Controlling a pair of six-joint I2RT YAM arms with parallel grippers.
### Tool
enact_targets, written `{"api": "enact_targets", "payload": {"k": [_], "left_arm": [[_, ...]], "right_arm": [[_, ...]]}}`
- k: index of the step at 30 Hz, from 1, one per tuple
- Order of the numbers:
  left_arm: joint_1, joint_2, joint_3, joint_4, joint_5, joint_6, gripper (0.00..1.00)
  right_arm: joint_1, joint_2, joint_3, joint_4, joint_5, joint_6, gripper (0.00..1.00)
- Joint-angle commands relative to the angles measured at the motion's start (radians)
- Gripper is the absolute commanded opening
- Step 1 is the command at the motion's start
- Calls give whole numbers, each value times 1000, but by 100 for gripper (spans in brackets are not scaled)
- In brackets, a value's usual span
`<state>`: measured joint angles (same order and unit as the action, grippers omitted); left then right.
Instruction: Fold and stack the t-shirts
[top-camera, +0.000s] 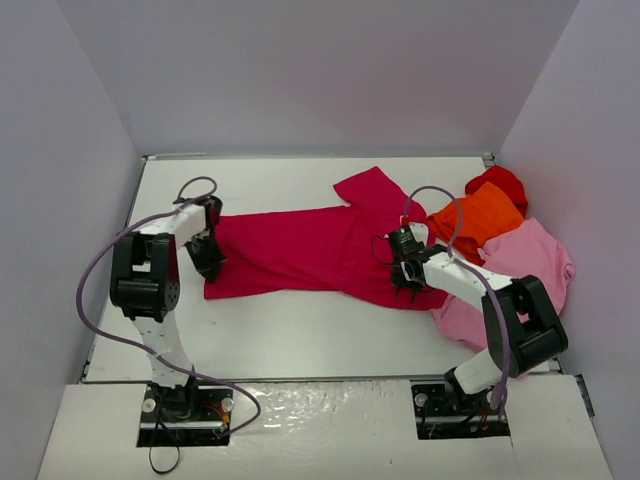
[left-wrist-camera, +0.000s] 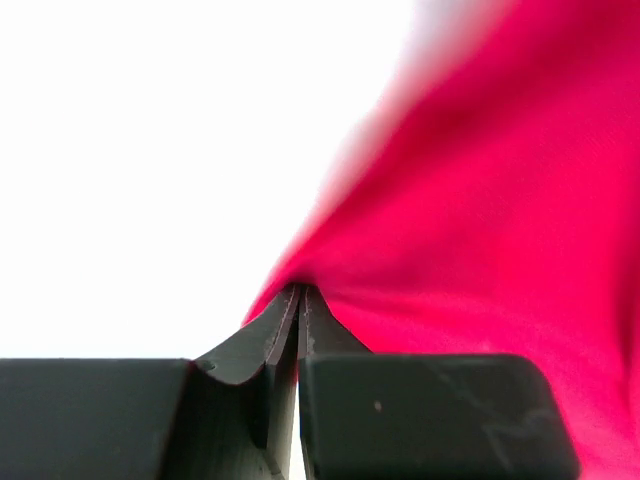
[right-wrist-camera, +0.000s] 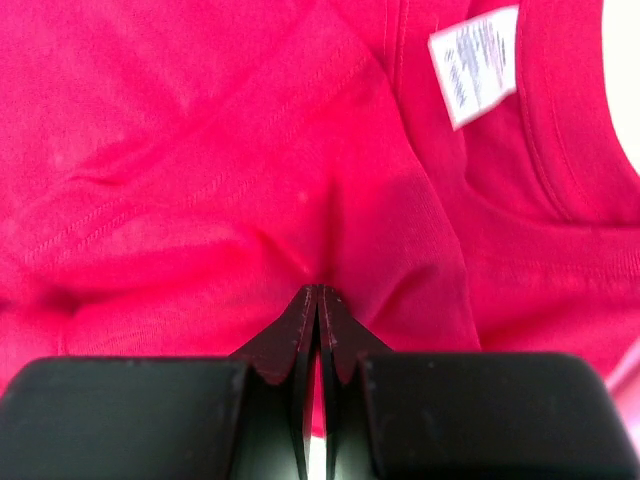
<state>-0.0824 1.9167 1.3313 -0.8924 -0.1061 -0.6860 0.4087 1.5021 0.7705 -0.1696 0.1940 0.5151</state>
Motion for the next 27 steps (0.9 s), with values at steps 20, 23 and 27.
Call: {"api": "enact_targets", "payload": {"k": [20, 23, 27], "left_arm": [[4, -367, -115, 57, 141, -4, 0], [0, -350, -175, 89, 168, -10, 0], [-10, -348, -221, 104, 164, -8, 0]], "right_arm": [[61, 40, 187, -16, 111, -7, 44], [46, 121, 210, 26, 57, -28, 44], [41, 175, 219, 54, 17, -36, 44]]}}
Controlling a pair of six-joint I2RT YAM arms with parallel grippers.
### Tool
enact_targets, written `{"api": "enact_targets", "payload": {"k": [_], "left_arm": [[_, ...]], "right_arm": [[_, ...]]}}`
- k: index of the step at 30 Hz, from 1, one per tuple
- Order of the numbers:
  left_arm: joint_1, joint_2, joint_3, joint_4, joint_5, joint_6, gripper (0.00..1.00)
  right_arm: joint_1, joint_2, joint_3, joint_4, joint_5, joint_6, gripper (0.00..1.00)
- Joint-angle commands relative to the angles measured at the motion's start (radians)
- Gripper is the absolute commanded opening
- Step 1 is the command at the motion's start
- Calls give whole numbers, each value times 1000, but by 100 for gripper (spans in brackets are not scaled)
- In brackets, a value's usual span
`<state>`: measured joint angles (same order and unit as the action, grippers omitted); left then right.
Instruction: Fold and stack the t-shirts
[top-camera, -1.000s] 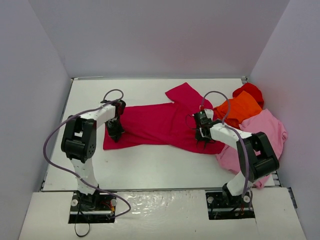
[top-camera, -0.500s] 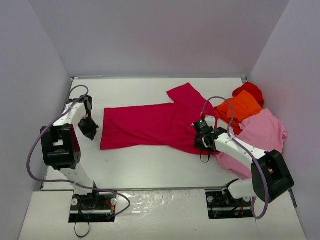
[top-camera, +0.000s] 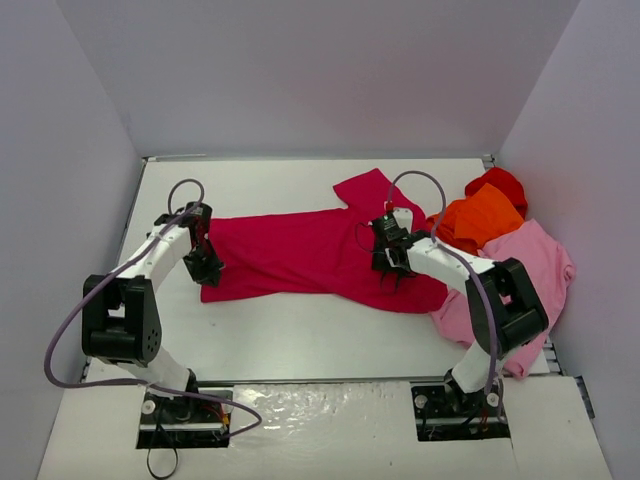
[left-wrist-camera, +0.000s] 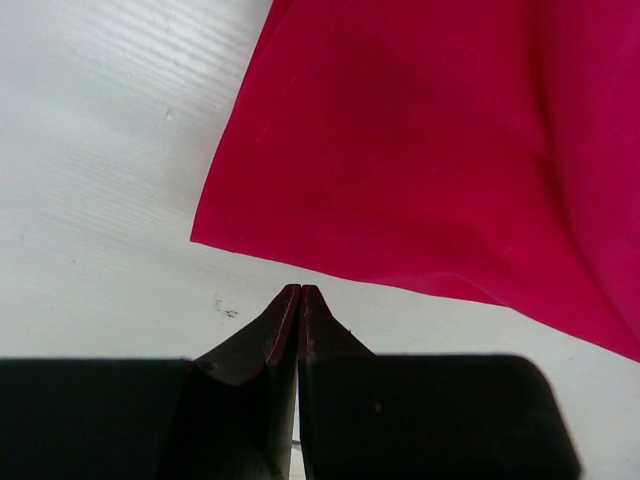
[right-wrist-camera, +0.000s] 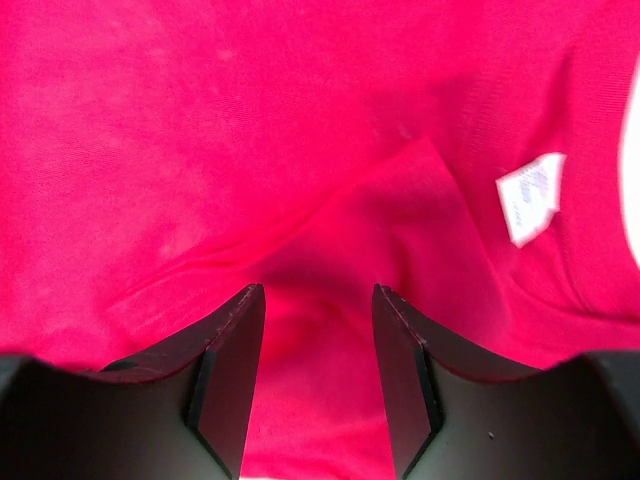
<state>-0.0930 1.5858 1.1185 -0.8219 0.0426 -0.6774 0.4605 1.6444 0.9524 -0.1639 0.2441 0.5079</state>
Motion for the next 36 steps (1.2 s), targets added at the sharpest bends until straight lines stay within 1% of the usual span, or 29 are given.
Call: {"api": "enact_targets", "payload": {"k": [1, 4, 7, 10, 16, 18, 25, 27, 28, 32, 36], "left_arm": [[-1, -18, -8, 33, 16, -17, 0], [-7, -26, -45, 45, 5, -16, 0], [-5, -20, -75, 63, 2, -16, 0], [-10, -4, -91, 83, -3, -15, 0], [-21, 44, -103, 129, -18, -14, 0], [-32, 64, -104, 141, -19, -14, 0], [-70, 126, -121, 194, -27, -31, 0], [-86, 149, -123, 216, -29, -37, 0], [-91, 166, -121, 216, -29, -37, 0], [-110, 200, -102, 197, -32, -35, 0], [-113, 183, -82, 154, -35, -28, 0]], "right_arm": [[-11, 38, 36, 49, -37, -29, 44], [-13, 59, 21, 74, -36, -29, 44], [-17, 77, 10, 99, -32, -37, 42], [-20, 81, 11, 99, -32, -37, 30], [-22, 50, 24, 72, -7, -53, 9], [-23, 37, 30, 51, 8, -63, 6], [-35, 7, 36, 16, 11, -75, 6], [-42, 2, 32, 11, 11, -78, 3], [-45, 0, 31, 7, 12, -79, 0], [-57, -16, 36, 0, 14, -85, 0], [-68, -20, 50, -8, 6, -92, 0]]}}
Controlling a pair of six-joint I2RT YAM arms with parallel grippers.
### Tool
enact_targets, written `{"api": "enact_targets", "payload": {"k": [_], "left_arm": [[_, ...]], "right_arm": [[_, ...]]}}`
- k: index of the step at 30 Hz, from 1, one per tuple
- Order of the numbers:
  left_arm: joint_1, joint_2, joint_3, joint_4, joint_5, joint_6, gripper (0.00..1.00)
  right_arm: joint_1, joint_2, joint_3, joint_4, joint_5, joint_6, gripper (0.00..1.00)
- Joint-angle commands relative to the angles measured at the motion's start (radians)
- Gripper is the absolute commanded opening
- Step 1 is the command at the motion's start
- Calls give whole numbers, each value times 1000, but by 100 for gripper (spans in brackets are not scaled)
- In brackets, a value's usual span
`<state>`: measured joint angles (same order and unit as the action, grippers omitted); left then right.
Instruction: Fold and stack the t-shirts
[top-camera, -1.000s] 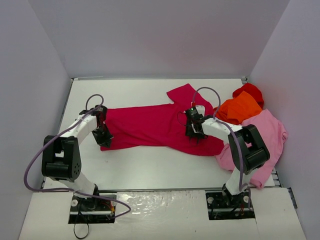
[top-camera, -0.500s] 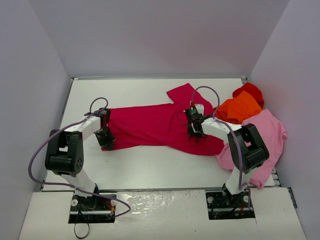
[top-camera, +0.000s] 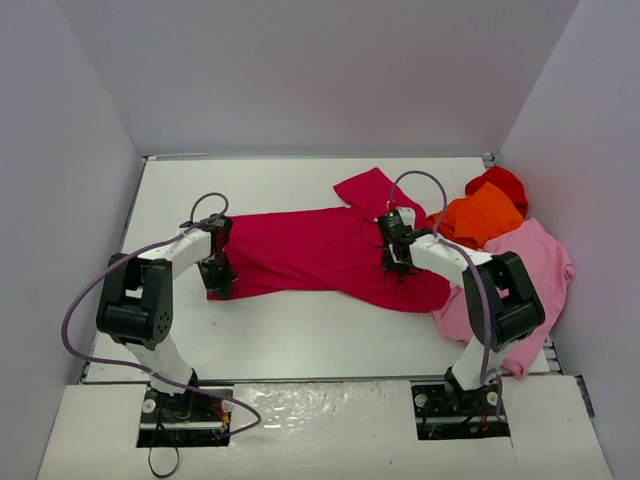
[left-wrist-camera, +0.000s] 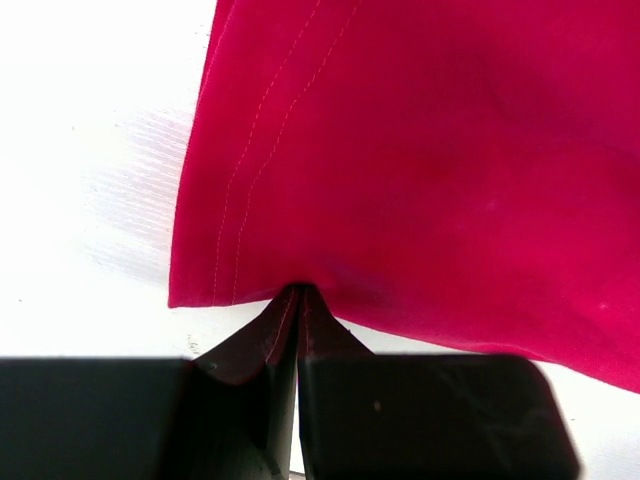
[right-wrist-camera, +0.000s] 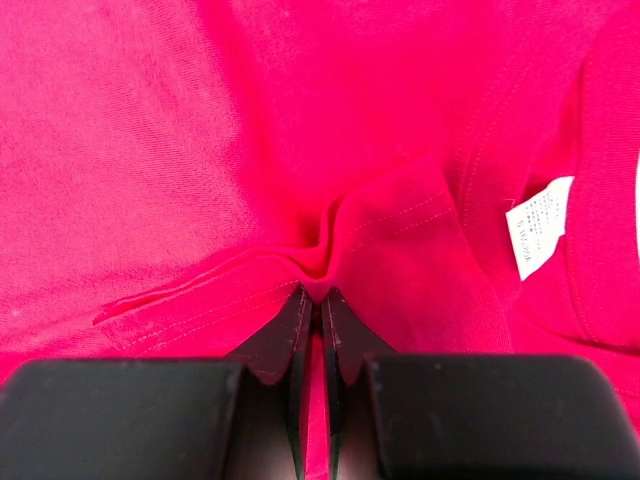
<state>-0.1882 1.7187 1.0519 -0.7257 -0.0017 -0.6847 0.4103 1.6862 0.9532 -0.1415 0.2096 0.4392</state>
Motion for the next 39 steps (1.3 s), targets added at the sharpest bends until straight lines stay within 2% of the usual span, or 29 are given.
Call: {"api": "enact_targets", "payload": {"k": [1, 9, 13, 20, 25, 26, 27, 31, 33, 35, 39], "left_arm": [[-17, 39, -8, 42, 5, -19, 0], [-19, -123, 88, -126, -73, -6, 0], [-15, -184, 93, -159, -152, -10, 0], [-11, -38, 44, -99, -140, -16, 0], [-18, -63, 33, -10, -107, -28, 0], [-17, -55, 42, -6, -101, -20, 3], [-16, -42, 66, -20, -101, -11, 11], [-16, 13, 130, -89, -137, 5, 52], [-17, 1, 129, -106, -147, 3, 65], [-14, -20, 105, -87, -147, -9, 73], [-1, -29, 15, 0, -68, -25, 75]], "right_arm": [[-18, -60, 53, -32, 35, -24, 0], [-18, -46, 50, -32, 14, -16, 0], [-20, -58, 55, -32, 31, -22, 0], [-72, -75, 88, -35, 14, -37, 0], [-71, -72, 91, -33, -21, -19, 0], [-71, -72, 89, -32, -24, -17, 0], [-70, -71, 85, -32, -28, -16, 0], [-70, -72, 76, -30, -32, -14, 0], [-70, -76, 73, -27, -35, -17, 0], [-70, -78, 69, -27, -35, -20, 0], [-70, -76, 65, -24, -37, -20, 0]]}}
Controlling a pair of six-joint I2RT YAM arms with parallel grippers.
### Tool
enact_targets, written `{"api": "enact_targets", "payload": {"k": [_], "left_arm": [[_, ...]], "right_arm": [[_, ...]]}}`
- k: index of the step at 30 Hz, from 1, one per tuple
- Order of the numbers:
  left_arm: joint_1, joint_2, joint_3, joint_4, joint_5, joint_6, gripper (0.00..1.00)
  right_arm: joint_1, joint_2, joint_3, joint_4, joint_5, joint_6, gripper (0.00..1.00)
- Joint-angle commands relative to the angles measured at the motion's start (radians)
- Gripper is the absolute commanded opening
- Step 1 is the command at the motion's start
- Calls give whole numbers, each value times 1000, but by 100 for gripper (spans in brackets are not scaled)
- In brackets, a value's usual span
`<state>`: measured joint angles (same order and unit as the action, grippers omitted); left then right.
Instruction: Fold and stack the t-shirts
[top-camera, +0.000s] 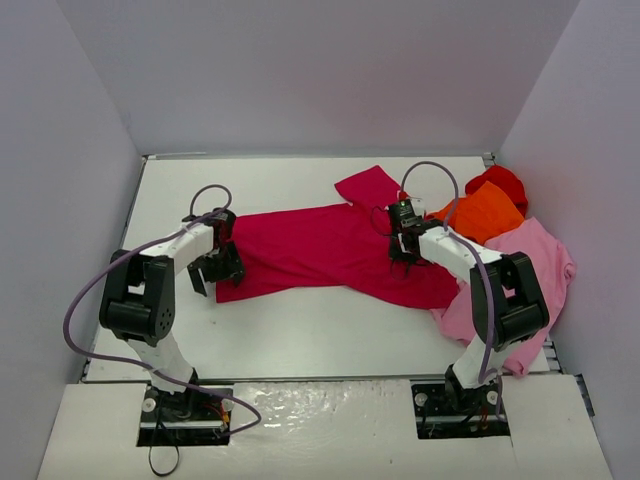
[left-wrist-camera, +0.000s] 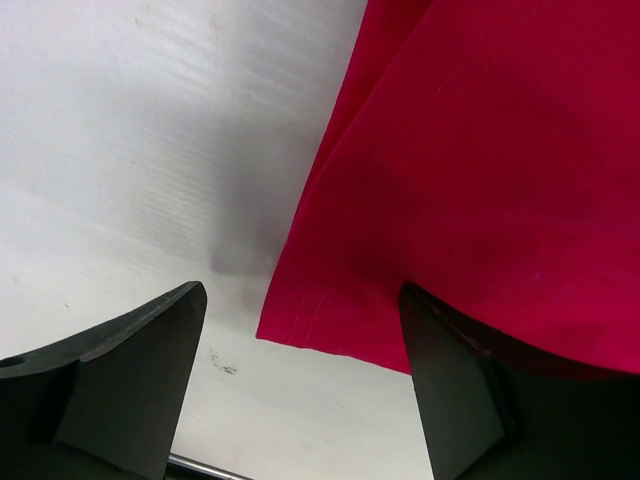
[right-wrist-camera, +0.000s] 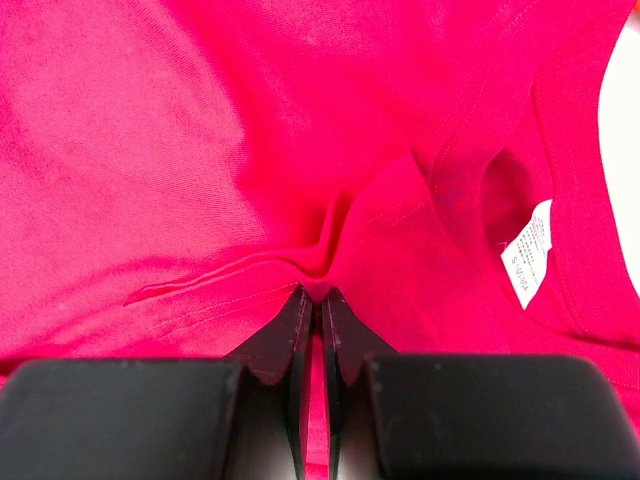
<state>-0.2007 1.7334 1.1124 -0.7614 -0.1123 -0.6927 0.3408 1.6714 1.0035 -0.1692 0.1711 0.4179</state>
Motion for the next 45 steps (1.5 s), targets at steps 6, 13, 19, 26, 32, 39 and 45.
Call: {"api": "enact_targets", "payload": {"k": [6, 13, 19, 26, 32, 39, 45], "left_arm": [[12, 50, -66, 71, 82, -13, 73], [13, 47, -85, 64, 87, -17, 0], [14, 59, -74, 27, 61, -7, 0], [14, 57, -63, -4, 25, 4, 0], [14, 57, -49, -21, 14, 15, 0], [13, 44, -26, -52, -14, 22, 0], [12, 38, -13, -74, -40, 33, 0]], "right_arm": [[0, -68, 9, 5, -2, 4, 0], [-3, -73, 0, 5, 10, -2, 0], [-13, -64, 16, 5, 16, -13, 0], [-55, -23, 72, 5, 43, -38, 0], [-88, 55, 161, 14, 90, -45, 0], [-115, 197, 265, 44, 108, -55, 0], [-136, 309, 410, 66, 62, -69, 0]]}}
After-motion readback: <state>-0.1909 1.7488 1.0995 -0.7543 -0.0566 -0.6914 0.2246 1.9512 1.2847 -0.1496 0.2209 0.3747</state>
